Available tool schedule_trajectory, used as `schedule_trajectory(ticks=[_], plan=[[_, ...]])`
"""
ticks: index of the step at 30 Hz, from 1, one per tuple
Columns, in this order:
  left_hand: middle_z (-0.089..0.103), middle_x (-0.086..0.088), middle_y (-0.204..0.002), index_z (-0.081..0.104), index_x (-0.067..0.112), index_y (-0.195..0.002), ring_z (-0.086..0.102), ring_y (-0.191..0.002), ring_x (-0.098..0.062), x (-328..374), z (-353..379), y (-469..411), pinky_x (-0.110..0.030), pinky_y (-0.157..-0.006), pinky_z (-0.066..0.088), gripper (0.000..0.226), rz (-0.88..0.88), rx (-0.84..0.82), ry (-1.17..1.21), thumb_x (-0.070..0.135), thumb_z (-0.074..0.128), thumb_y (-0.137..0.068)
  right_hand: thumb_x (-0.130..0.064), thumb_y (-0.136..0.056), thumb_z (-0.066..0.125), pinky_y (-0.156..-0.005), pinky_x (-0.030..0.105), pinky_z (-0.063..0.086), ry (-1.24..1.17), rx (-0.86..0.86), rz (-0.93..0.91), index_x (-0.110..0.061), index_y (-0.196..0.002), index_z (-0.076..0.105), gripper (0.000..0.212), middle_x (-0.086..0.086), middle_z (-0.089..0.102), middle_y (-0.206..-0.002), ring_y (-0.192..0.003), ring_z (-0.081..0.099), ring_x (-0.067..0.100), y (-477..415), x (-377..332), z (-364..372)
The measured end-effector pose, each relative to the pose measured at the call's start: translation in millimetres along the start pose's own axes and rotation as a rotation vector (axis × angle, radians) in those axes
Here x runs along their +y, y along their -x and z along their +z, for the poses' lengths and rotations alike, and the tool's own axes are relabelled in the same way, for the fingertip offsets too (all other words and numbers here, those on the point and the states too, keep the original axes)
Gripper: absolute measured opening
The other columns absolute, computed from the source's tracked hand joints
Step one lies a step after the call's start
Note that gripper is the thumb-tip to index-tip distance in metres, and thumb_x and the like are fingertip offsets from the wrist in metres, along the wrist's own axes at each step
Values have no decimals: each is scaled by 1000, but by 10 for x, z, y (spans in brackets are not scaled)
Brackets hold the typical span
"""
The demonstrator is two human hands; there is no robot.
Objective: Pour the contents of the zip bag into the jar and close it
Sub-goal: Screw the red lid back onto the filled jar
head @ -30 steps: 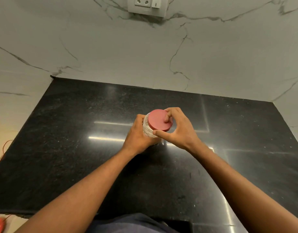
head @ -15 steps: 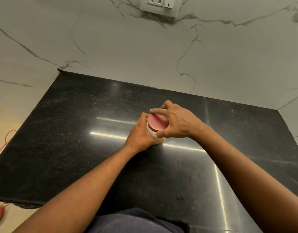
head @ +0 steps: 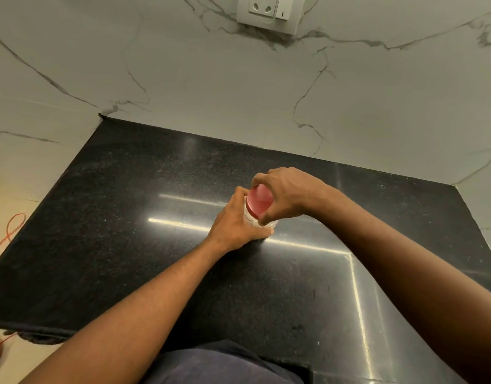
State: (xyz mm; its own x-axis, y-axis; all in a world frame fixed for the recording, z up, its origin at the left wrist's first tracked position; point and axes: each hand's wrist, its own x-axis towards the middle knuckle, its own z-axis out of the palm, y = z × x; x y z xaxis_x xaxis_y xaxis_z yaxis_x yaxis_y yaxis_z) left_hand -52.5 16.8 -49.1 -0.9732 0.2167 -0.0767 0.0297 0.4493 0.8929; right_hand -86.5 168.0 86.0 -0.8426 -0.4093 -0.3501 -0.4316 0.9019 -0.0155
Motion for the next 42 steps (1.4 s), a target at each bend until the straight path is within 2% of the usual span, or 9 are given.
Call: schedule_trajectory(ticks=[7, 11, 14, 19, 24, 27, 29, 32, 42], plan=[[60, 17, -124, 36, 50, -124, 64, -109, -8, 18, -27, 24, -38, -88, 61, 93, 26, -14, 14, 57, 96, -54, -82, -95, 32, -45, 27, 28, 219, 228, 254, -15, -61, 49, 77, 2, 51, -57, -48, 45, 14, -18, -69, 108], [62, 15, -123, 36, 49, -126, 66, -106, -7, 26, -42, 31, -40, -88, 62, 95, 24, -10, 14, 57, 96, -54, -47, -100, 53, -72, 29, 50, 19, 100, 96, -24, -125, 65, 36, 6, 69, -127, -98, 66, 19, 61, 73, 59], [60, 13, -126, 34, 46, -130, 66, -111, -12, 38, -37, 31, -40, -87, 63, 98, 44, -4, -9, 58, 96, -55, -23, -83, 73, -110, 43, 45, -181, -168, -148, -44, -154, 39, 81, -2, 30, -169, -147, 39, 23, 173, 40, -22], [62, 16, -120, 36, 48, -122, 66, -106, -8, 20, -30, 15, -40, -85, 63, 92, 17, -9, -9, 60, 95, -52, -49, -80, 76, -71, 31, 52, 101, 40, -72, -41, -148, 50, 73, -1, 62, -127, -95, 61, 18, 133, -50, 51], [63, 19, -116, 35, 50, -120, 65, -104, -5, 27, -28, 13, -39, -83, 63, 91, 7, -8, 0, 59, 96, -53, -88, -88, 34, -45, 26, 32, 310, 173, 190, -13, -65, 54, 80, 1, 52, -58, -49, 48, 16, -33, -220, 76], [62, 19, -121, 35, 55, -120, 65, -107, -5, 24, -40, 27, -35, -83, 60, 91, 17, -14, 16, 58, 97, -53, -81, -94, 34, -52, 29, 37, 258, 194, 209, -13, -72, 60, 76, 5, 65, -74, -60, 56, 19, -20, -114, 45], [63, 17, -121, 36, 53, -120, 66, -106, -6, 32, -45, 28, -35, -84, 61, 91, 22, -13, 13, 59, 97, -52, -63, -92, 59, -74, 31, 48, 21, 55, 55, -26, -121, 68, 48, 4, 67, -124, -99, 65, 21, 62, 26, -15], [63, 16, -120, 36, 48, -123, 66, -107, -7, 39, -49, 28, -36, -82, 63, 93, 34, -12, -11, 61, 96, -53, -31, -81, 84, -103, 36, 45, -129, -171, -188, -46, -151, 47, 80, -4, 38, -159, -137, 46, 20, 173, 78, -67], [61, 24, -110, 35, 52, -115, 62, -95, 3, 11, -30, -12, -20, -66, 48, 88, -11, -29, -52, 66, 93, -50, -80, -74, 65, -45, 24, 27, 201, 145, 54, -15, -108, 68, 73, -2, 60, -78, -57, 50, 12, -86, -169, 134]])
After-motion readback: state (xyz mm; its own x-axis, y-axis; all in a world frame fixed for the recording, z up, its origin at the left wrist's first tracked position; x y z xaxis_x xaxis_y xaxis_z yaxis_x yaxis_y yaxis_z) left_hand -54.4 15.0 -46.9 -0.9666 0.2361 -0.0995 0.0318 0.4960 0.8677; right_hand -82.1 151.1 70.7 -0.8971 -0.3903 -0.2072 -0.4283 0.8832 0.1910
